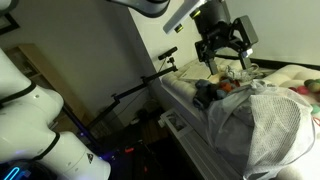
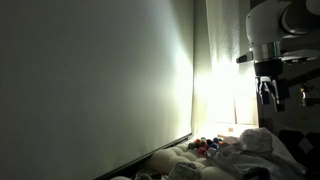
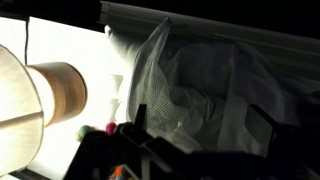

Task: Take the pair of socks out of the bag then move the bag slightly forward

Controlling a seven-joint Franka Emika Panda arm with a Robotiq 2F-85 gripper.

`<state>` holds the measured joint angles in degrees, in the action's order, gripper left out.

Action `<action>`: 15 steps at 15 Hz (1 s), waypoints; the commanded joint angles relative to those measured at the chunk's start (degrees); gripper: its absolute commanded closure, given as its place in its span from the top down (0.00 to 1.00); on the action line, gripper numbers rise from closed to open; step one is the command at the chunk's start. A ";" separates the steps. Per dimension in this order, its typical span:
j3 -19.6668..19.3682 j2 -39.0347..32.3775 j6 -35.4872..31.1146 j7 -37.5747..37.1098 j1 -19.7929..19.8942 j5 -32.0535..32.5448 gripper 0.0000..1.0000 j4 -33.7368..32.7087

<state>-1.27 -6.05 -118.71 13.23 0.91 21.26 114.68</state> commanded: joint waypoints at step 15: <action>-3.97 -16.71 -9.41 -8.68 1.00 0.74 1.00 -6.91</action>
<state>-5.05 -20.44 -128.23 5.22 1.84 22.14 110.29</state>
